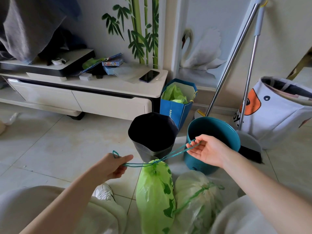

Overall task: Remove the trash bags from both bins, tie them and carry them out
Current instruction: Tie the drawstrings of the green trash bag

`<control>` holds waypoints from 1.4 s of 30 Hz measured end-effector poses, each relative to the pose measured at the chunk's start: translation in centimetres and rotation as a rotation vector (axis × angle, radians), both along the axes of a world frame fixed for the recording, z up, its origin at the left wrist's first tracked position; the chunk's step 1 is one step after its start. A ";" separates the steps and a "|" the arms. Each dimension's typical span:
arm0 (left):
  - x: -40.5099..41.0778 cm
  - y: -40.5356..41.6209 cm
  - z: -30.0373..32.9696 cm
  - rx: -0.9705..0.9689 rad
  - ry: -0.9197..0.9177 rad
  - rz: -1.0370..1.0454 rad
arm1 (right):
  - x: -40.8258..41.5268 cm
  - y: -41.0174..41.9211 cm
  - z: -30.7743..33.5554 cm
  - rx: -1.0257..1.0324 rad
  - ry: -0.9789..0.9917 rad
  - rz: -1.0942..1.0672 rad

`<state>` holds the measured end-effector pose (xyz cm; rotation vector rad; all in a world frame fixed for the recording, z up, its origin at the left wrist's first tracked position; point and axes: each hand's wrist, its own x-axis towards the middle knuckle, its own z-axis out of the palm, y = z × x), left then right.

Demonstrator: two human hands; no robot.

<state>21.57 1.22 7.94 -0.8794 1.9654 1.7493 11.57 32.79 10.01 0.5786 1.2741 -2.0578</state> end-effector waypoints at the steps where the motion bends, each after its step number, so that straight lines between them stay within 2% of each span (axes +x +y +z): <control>1: -0.1 0.1 0.5 0.008 0.013 0.008 | 0.1 -0.1 0.2 -0.007 0.019 0.021; 4: -0.3 0.6 1.9 0.037 0.058 0.064 | 0.4 -0.5 0.9 -0.056 0.087 0.131; 7: -0.5 1.3 3.3 0.155 0.095 0.092 | 0.9 -1.3 2.0 -0.058 0.154 0.175; 9: -0.8 1.9 4.2 0.279 0.123 0.099 | 1.4 -1.9 3.1 -0.043 0.232 0.190; 12: -1.4 3.3 5.7 0.579 0.128 0.120 | 2.3 -2.6 4.9 -0.054 0.361 0.247; 14: -1.8 4.5 6.8 0.687 0.099 0.052 | 2.8 -3.0 5.8 -0.057 0.446 0.295; 19: -3.6 8.0 7.5 0.589 0.054 -0.267 | 3.9 -4.0 7.3 -0.032 0.604 0.454; 21: -4.5 9.3 7.9 0.630 0.089 -0.297 | 4.1 -4.2 7.5 0.002 0.631 0.491; 28: -7.1 11.9 7.3 0.738 0.260 0.101 | 4.0 -2.2 5.4 0.117 0.576 0.425; 33: -7.7 12.7 6.6 0.744 0.286 0.067 | 4.4 1.3 3.3 0.259 0.487 0.343; 37: -7.4 12.9 6.5 0.700 0.310 -0.052 | 4.0 4.5 0.8 0.543 0.358 0.274; 40: -7.0 13.0 6.6 0.670 0.301 -0.070 | 4.1 6.7 -1.5 0.924 0.126 0.472; 42: -6.9 13.0 6.6 0.649 0.296 -0.075 | 4.9 8.0 -2.7 1.079 -0.010 0.630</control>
